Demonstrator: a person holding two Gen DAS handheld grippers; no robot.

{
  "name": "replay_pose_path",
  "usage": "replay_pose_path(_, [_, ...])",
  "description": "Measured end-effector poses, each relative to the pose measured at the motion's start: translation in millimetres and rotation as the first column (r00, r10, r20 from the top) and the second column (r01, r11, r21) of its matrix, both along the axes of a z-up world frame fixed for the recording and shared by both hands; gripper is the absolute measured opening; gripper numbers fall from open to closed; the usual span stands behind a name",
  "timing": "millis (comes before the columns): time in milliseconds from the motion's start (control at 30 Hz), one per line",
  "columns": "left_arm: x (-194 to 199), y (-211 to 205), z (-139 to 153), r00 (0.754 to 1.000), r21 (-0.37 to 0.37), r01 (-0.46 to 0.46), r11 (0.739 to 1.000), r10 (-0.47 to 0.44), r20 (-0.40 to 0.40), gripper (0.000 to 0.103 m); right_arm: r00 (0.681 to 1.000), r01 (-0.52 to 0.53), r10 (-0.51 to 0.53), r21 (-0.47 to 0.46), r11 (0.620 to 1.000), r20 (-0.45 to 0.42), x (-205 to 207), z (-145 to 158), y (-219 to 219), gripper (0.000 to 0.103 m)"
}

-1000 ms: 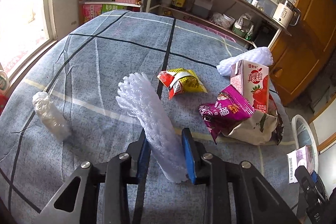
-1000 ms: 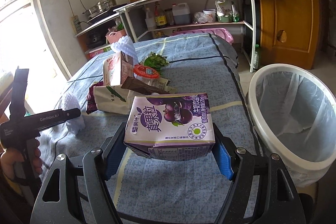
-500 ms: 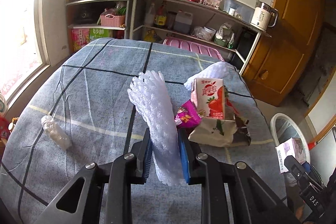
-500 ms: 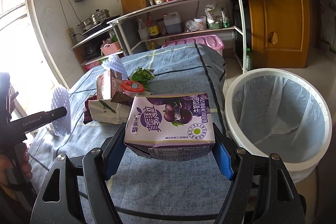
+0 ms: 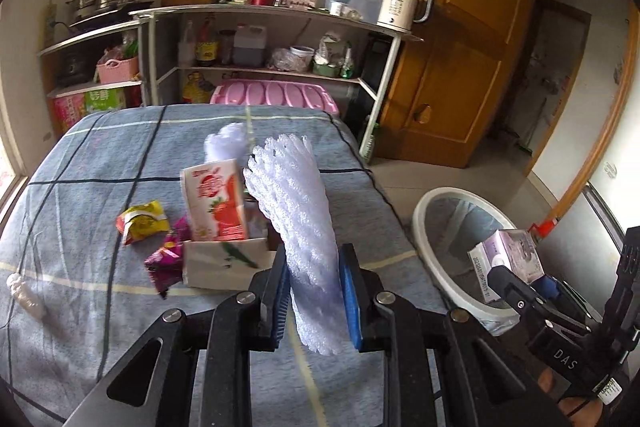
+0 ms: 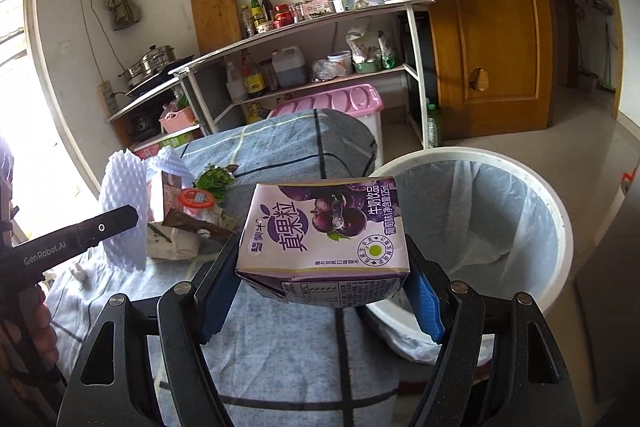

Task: Collect trash
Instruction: 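Grasp the white foam net with the left gripper while the right gripper carries the carton toward the bin, then open both grippers over the white bin, dropping the carton and foam net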

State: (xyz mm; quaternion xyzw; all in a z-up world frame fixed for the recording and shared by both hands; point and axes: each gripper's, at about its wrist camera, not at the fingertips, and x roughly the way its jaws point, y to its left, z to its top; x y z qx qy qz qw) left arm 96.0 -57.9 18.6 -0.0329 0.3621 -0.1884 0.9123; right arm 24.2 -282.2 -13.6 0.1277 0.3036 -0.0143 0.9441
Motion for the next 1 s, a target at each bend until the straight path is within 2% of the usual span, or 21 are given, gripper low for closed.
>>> replay_pose_path(167, [8.0, -49.1, -4.5, 0.992, -0.013, 0.123, 0.992, -0.124, -0.017, 0.024, 0.997, 0.079, -0.079, -0.031, 0.996, -0.019, -0.5, -0.4, -33.9, 0.074])
replay_pose_path(300, [11.7, -92.6, -5.7, 0.972, -0.010, 0.233, 0.972, -0.233, -0.016, 0.024, 0.990, 0.125, -0.128, -0.055, 0.991, -0.053, 2.5, -5.1, -62.2, 0.074])
replay_pose_path(400, [20.4, -124.3, -13.1, 0.952, -0.026, 0.299, 0.954, -0.300, -0.059, 0.024, 0.985, 0.148, -0.154, -0.066, 0.987, -0.080, 4.2, -12.6, -81.2, 0.074])
replay_pose_path(533, [30.3, -162.0, -30.4, 0.938, 0.012, 0.335, 0.942, -0.333, -0.101, 0.024, 0.976, 0.162, -0.174, -0.095, 0.982, -0.133, 12.4, -25.5, -102.0, 0.074])
replay_pose_path(733, [48.7, -204.1, -51.2, 0.909, 0.030, 0.391, 0.920, -0.381, -0.171, 0.024, 0.968, 0.125, -0.150, -0.131, 0.983, -0.202, 29.1, -45.3, -117.3, 0.075])
replay_pose_path(867, [53.0, -220.7, -61.4, 0.903, 0.055, 0.400, 0.915, -0.382, -0.196, 0.025, 0.963, 0.082, -0.116, -0.146, 0.986, -0.241, 39.5, -53.3, -122.7, 0.075])
replay_pose_path(1000, [59.7, -223.2, -66.7, 0.906, 0.043, 0.375, 0.926, -0.356, -0.229, 0.039, 0.961, 0.078, -0.118, -0.163, 0.983, -0.252, 42.6, -55.9, -123.9, 0.075])
